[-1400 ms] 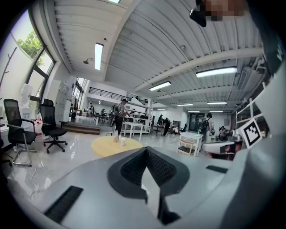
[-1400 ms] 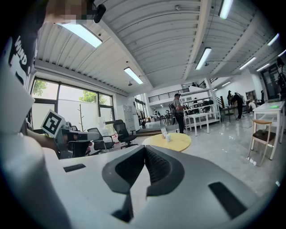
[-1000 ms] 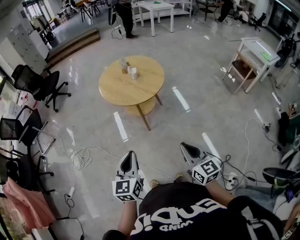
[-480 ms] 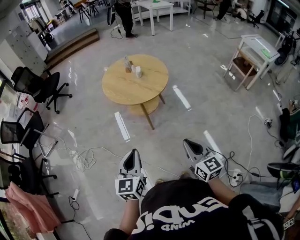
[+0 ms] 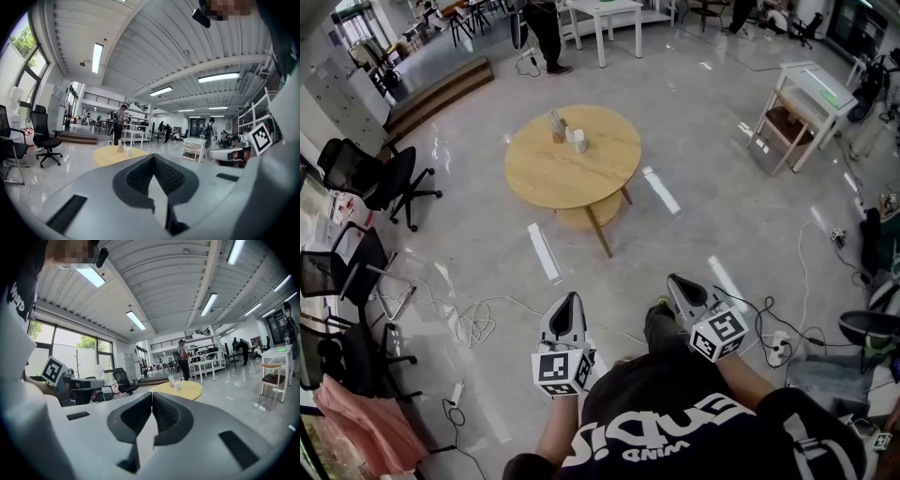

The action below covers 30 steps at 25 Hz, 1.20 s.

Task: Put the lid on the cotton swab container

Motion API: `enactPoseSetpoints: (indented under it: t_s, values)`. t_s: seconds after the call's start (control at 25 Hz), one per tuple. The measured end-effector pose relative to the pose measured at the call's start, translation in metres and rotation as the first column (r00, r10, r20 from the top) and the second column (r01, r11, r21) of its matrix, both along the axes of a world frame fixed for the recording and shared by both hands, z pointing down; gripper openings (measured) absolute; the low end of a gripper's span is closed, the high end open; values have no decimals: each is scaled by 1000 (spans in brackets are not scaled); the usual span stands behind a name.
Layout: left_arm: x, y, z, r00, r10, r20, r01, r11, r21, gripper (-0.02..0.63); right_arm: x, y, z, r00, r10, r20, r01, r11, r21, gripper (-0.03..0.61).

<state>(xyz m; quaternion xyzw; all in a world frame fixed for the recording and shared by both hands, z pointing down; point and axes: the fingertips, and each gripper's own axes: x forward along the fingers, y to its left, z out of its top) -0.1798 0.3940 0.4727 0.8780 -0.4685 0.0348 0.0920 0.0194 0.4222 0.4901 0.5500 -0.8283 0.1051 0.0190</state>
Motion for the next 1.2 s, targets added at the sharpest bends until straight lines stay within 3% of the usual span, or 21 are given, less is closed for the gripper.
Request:
enactPoseSetpoints:
  t_s: [0.64,1.2]
  values:
    - [37,-90,7,1000,-8,4,8,1000,-5,9,44,-94,7,1000,13,-16,-13,1000,-18,3]
    - [72,-212,-2,998,-67,5,67,998,-20,9,87,-218,-13,1000,-20,-3,20,999,-25,3]
